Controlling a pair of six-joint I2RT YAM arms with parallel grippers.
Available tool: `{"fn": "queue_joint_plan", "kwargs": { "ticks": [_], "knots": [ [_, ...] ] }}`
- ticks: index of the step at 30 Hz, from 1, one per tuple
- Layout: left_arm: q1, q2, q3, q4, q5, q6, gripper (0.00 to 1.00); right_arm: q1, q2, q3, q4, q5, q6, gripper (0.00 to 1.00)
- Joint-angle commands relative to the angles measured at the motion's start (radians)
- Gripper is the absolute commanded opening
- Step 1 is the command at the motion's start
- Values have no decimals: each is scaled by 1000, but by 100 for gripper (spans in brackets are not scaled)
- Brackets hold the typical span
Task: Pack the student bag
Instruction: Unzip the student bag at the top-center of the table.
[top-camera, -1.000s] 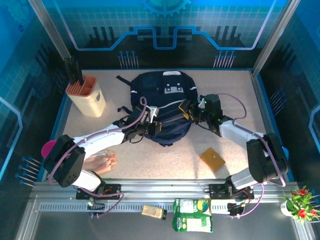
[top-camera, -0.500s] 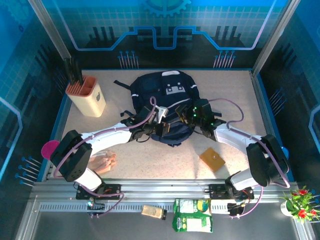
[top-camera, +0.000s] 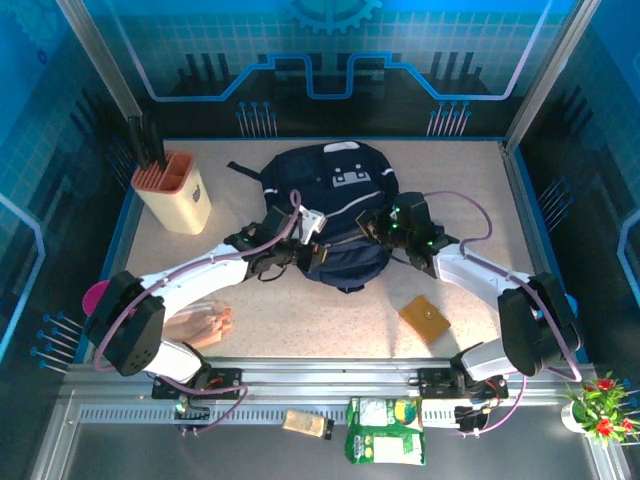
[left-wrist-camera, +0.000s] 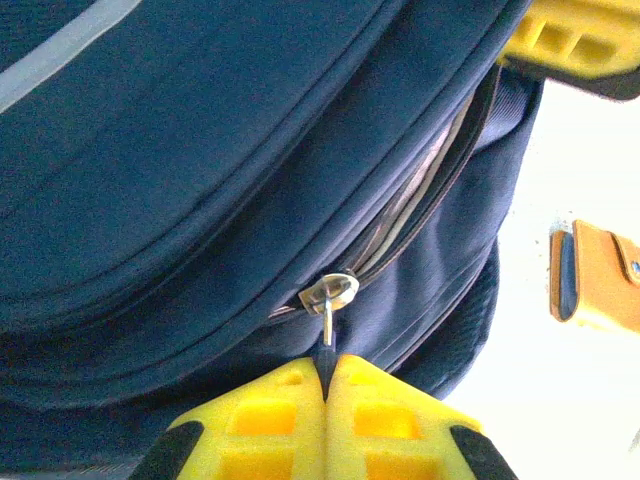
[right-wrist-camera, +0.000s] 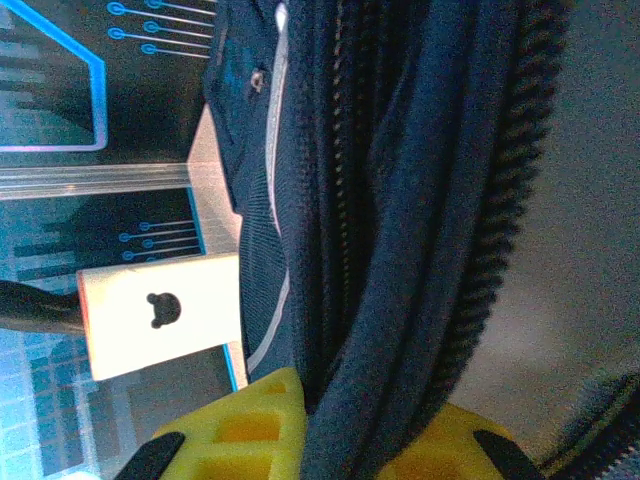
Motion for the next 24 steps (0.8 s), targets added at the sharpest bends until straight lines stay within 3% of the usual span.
{"fn": "queue_joint_plan", "kwargs": {
  "ticks": [1,10,24],
  "knots": [
    [48,-45,-33,-104,42,83,0,-65,-42,47,-9,-12,-63,11],
    [154,-28,-82,-111,-24,85,0,-107,-66,64,-31,-78,-84,10],
    [412,149,68,20,61,84,0,-112,-54,69,-52,-157,-112,10]
  ]
}}
